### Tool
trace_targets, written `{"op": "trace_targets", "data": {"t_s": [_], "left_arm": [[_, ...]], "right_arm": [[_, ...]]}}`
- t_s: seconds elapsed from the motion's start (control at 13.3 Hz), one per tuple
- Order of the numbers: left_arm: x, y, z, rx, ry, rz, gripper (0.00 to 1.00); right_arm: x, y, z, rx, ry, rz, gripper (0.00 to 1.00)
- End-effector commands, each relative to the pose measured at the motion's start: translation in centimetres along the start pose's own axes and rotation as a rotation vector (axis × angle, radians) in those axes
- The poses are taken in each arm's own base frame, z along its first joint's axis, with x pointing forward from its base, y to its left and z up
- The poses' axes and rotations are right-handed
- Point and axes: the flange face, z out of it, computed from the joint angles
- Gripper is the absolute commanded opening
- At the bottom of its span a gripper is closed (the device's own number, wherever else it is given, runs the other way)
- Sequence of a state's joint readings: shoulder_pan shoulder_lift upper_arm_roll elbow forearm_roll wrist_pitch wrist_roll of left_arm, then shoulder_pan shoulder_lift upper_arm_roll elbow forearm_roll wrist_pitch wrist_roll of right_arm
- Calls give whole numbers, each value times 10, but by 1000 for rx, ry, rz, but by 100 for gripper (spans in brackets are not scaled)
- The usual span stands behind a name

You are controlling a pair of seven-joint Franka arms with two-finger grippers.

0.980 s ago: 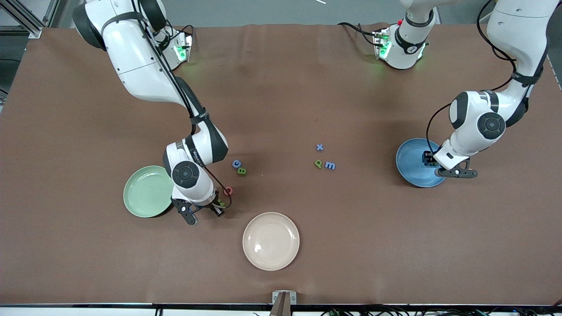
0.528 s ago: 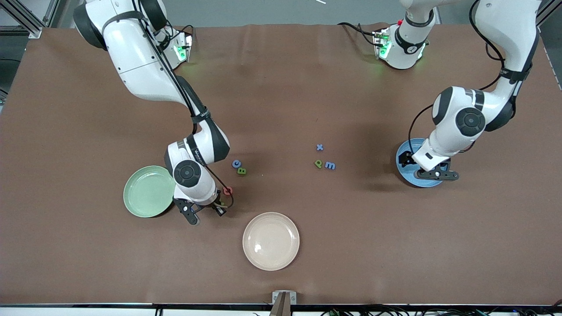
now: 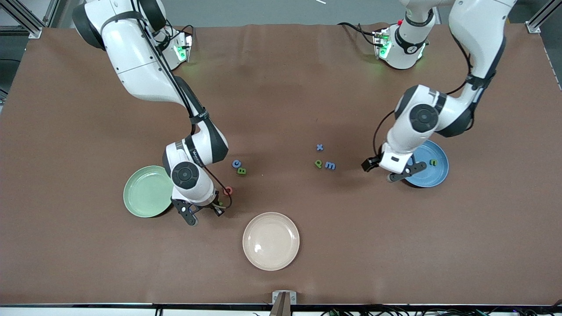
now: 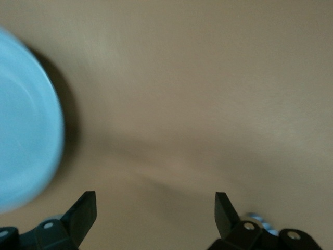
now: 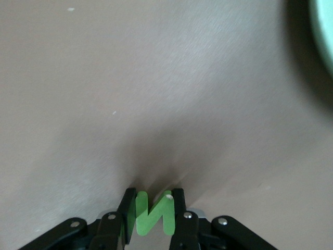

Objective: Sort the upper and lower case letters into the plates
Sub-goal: 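Drop the N into the green plate while the left gripper grasps e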

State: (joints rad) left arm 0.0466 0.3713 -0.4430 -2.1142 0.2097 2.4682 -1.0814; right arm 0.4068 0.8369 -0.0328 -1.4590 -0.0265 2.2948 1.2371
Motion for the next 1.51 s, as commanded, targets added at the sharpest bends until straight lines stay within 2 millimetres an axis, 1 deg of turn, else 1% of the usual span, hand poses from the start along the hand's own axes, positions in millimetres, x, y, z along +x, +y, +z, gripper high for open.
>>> {"op": "trace_targets", "data": {"t_s": [0.0, 0.08, 0.15, 0.3, 0.38, 0.45, 0.53, 0.6, 0.68, 0.75, 0.9, 0.98, 1.13, 1.28, 1.43], "left_arm": [[-24, 45, 14, -4, -24, -361, 100], [-29, 55, 21, -4, -36, -437, 100], [-37, 64, 25, -3, -43, -497, 100], [-49, 79, 33, -2, -57, -583, 100], [-57, 87, 38, 0, -65, -602, 100], [-62, 92, 45, 6, -71, -622, 99], [-65, 95, 51, 12, -77, -628, 99], [-67, 98, 56, 15, -82, -627, 99], [-72, 102, 61, 19, -84, -614, 99], [-71, 102, 67, 27, -78, -611, 99], [-73, 102, 77, 40, -70, -602, 98], [-73, 103, 79, 41, -62, -600, 98], [-74, 102, 83, 52, -47, -617, 97], [-77, 102, 88, 61, -32, -629, 92], [-79, 102, 90, 65, -27, -656, 83]], "right_arm": [[25, 17, -37, -35, -25, -61, 1], [37, 26, -55, -49, -35, -90, 1], [54, 40, -68, -69, -48, -110, 1], [72, 69, -92, -70, -54, -161, 1], [88, 87, -100, -67, -58, -189, 2], [101, 105, -101, -71, -66, -211, 2], [114, 123, -99, -68, -72, -234, 2], [120, 139, -94, -64, -71, -246, 2], [119, 152, -85, -50, -63, -252, 2], [116, 161, -74, -39, -55, -255, 2], [119, 182, -49, -19, -41, -244, 2], [120, 189, -40, -10, -34, -246, 2], [117, 194, -30, -6, -31, -246, 2], [112, 198, -24, -19, -44, -250, 2], [109, 203, -18, -29, -53, -252, 3]]}}
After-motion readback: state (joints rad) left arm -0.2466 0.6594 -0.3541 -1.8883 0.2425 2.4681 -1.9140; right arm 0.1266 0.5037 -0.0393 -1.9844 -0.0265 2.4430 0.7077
